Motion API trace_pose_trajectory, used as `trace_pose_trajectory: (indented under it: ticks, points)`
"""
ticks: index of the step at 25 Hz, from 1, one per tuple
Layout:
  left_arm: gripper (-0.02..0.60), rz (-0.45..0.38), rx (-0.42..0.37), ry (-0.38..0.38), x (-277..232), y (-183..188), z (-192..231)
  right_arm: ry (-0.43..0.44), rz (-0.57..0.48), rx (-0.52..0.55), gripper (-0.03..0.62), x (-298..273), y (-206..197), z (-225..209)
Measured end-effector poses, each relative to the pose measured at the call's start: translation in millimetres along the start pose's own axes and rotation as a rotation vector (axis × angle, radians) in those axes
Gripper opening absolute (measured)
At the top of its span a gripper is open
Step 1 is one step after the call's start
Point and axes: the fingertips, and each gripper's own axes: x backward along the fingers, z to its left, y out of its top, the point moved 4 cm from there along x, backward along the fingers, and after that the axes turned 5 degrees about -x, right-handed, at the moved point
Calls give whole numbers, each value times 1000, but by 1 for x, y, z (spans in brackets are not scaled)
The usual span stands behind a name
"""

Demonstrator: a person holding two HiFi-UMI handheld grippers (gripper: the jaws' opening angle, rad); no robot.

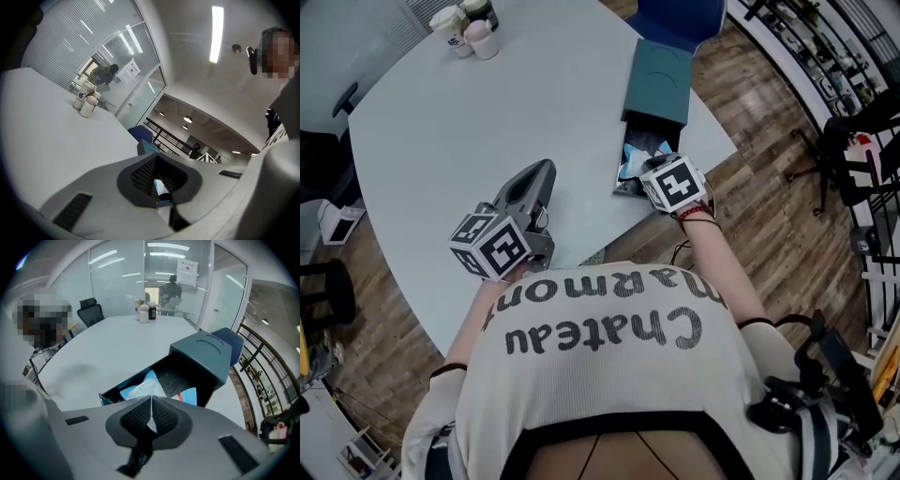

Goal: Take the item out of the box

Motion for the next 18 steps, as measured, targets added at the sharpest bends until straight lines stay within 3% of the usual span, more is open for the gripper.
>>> trace_pose_trajectory:
  ticks: [6, 13, 18]
  points:
    - [-3, -15, -9, -21, -4, 8, -7, -2, -94, -54, 5, 19, 6, -3]
    - [-3, 1, -19, -54, -14, 7, -17, 74, -334, -231, 5, 53, 19, -12]
    - [-3, 12, -34, -90, -24, 7, -34, 114, -448, -241, 5, 89, 18, -10]
